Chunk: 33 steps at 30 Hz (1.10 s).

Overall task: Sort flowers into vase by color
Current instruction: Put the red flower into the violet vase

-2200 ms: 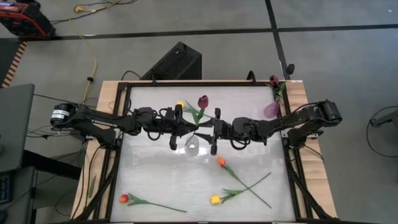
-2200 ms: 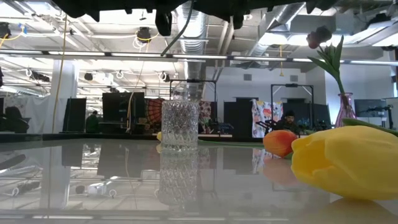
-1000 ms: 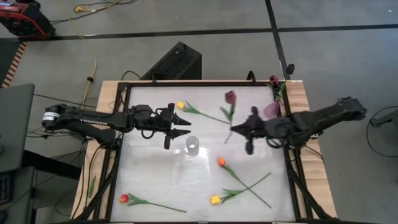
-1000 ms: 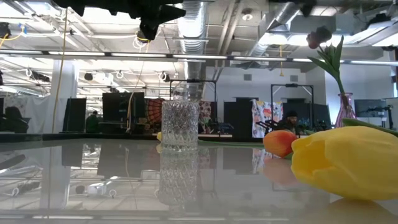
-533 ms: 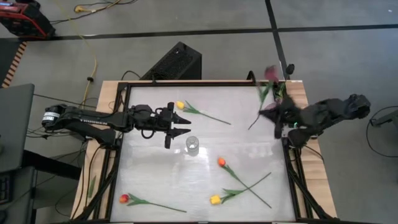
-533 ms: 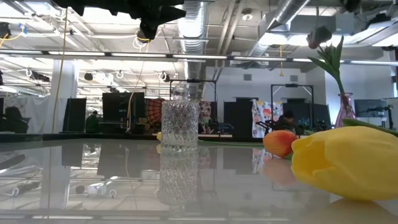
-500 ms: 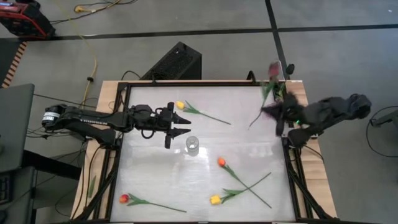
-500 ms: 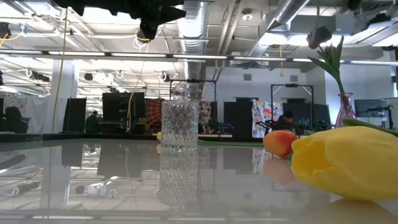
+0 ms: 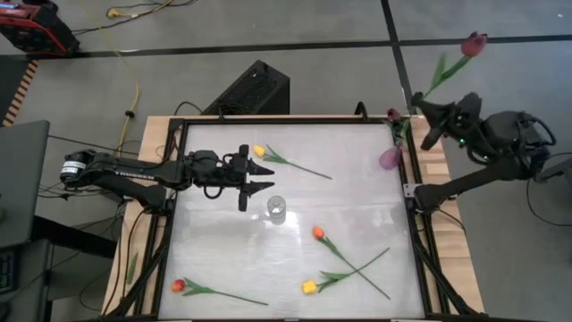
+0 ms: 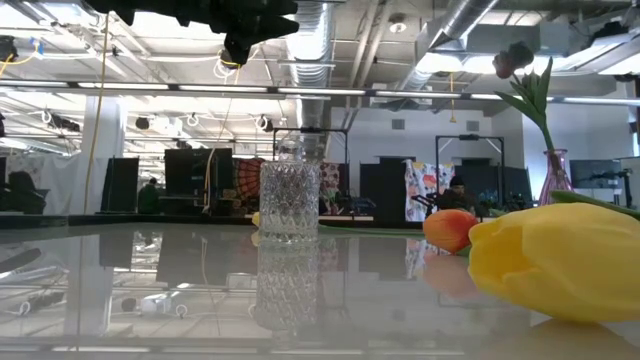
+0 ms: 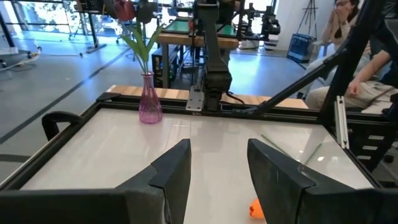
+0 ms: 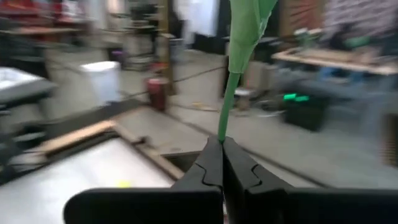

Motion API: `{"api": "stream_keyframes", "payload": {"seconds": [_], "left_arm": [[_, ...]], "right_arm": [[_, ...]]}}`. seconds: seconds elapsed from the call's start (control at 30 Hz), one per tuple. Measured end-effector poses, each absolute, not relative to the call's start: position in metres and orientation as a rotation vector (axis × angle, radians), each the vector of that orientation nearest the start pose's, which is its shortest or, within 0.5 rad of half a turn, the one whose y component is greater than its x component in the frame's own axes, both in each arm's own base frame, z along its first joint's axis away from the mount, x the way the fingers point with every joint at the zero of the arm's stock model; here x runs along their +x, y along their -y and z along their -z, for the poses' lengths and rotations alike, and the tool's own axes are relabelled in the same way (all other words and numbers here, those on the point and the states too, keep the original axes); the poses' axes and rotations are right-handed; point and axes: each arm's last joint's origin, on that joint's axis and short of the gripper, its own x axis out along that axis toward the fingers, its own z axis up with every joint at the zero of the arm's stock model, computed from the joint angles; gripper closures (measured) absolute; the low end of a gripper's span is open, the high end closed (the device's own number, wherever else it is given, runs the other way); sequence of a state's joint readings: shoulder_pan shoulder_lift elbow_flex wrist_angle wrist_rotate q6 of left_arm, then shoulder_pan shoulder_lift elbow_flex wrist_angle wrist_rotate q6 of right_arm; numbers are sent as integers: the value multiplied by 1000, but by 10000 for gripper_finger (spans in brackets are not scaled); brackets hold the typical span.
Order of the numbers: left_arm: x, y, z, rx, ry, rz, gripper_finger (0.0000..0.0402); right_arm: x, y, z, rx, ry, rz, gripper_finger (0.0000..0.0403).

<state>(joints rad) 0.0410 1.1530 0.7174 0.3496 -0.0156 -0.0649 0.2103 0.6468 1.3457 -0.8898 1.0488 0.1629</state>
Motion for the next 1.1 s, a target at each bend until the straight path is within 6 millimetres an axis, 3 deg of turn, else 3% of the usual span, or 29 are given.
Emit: {"api": "stream_keyframes", "payload": {"seconds": [0.33,0.6,0.9,1.1], "left_arm": [[256,-11,-287,-66,-88,-59,255],[256,-11,-286,-62,-96,-59,255],[256,-11,-285,-84,-104,-56,255],[256,-10,-284,-96,-118,-51,255]], "right_arm": [[37,23,-442,-38,-171,1082,385],[20,25,-413,64,-303,1162,385],[40,24,-366,64,-404,1203,385],[35,25,-346,111,-382,1243,385]]}}
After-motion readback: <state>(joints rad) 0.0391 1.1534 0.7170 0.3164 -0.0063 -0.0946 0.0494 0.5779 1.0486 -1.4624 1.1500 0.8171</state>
